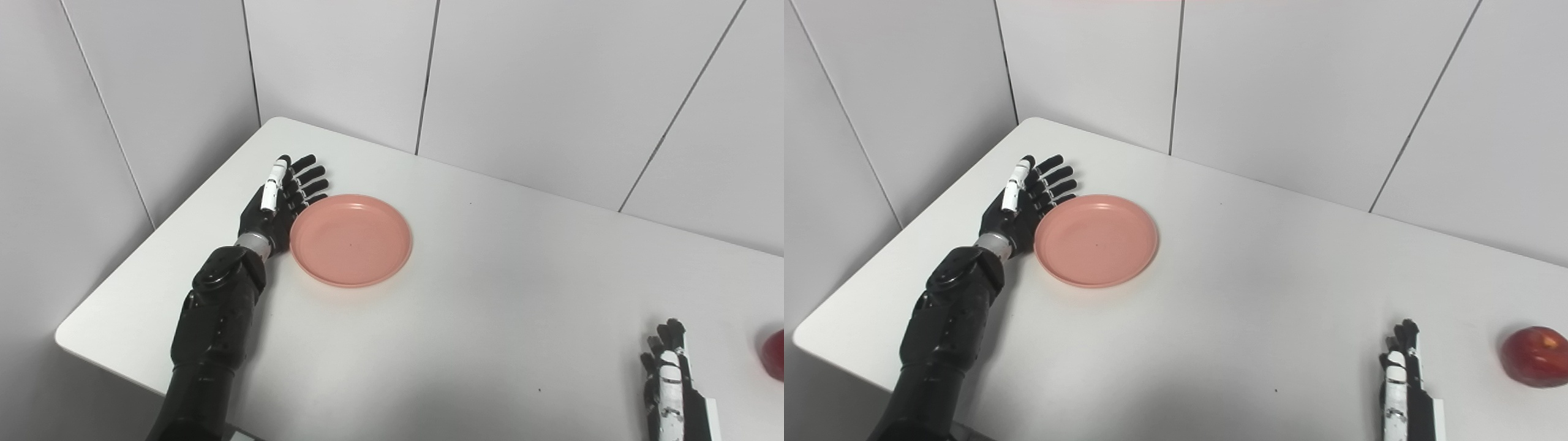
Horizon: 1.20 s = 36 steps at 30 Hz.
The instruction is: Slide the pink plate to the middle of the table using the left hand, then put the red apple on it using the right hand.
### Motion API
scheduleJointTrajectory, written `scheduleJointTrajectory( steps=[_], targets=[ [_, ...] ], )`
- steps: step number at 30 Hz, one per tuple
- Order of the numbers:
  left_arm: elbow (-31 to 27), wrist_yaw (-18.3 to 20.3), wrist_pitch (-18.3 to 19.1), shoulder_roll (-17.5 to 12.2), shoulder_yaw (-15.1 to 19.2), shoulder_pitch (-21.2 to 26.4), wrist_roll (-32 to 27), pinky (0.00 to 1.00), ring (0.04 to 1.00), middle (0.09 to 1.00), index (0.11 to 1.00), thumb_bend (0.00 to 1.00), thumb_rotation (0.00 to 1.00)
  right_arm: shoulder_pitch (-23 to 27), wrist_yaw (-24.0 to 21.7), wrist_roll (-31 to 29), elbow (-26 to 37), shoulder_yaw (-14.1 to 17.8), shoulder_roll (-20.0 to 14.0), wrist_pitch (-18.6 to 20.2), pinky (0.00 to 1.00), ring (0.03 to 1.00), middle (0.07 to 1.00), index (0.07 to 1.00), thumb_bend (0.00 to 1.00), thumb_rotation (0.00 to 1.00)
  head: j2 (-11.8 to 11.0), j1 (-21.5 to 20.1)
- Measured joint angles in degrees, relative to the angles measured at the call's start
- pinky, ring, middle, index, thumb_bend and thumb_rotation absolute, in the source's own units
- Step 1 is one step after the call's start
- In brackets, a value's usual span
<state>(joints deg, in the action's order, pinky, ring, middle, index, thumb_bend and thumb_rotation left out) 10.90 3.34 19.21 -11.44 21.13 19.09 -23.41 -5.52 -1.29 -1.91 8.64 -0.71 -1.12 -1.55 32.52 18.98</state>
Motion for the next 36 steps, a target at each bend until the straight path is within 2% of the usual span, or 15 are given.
scheduleJointTrajectory(
  steps=[9, 20, 29, 36],
  targets=[
    [-0.2, 0.0, 0.0, 1.2, -0.3, -0.2, -1.2, 0.8, 0.813, 0.821, 0.804, 0.32, 1.0, 0.0, 0.0, -0.1, 0.0, 0.0, 0.0, 0.0, 1.0, 1.0, 1.0, 1.0, 0.13, 1.0, 0.1, -0.2],
    [-1.5, -1.0, 0.0, 4.2, -1.2, -0.4, -1.1, 0.8, 0.812, 0.82, 0.799, 0.31, 1.0, 0.0, 0.0, -0.2, -0.1, 0.0, 0.1, 0.0, 1.0, 1.0, 1.0, 1.0, 0.13, 1.0, 0.3, -0.5],
    [-1.7, -1.0, -0.2, 4.8, -1.3, -0.5, -1.2, 0.79, 0.809, 0.818, 0.798, 0.3, 1.0, 0.0, 0.0, -0.1, 0.0, 0.0, 0.1, 0.0, 1.0, 1.0, 1.0, 1.0, 0.16, 1.0, 0.5, -1.1],
    [-2.2, -1.0, -0.5, 6.5, -1.9, -0.6, -1.2, 0.78, 0.797, 0.81, 0.794, 0.31, 1.0, 0.0, 0.1, 0.1, 0.0, 0.0, 0.5, 0.0, 1.0, 1.0, 1.0, 1.0, 0.14, 1.0, 0.8, -1.7]
  ],
)
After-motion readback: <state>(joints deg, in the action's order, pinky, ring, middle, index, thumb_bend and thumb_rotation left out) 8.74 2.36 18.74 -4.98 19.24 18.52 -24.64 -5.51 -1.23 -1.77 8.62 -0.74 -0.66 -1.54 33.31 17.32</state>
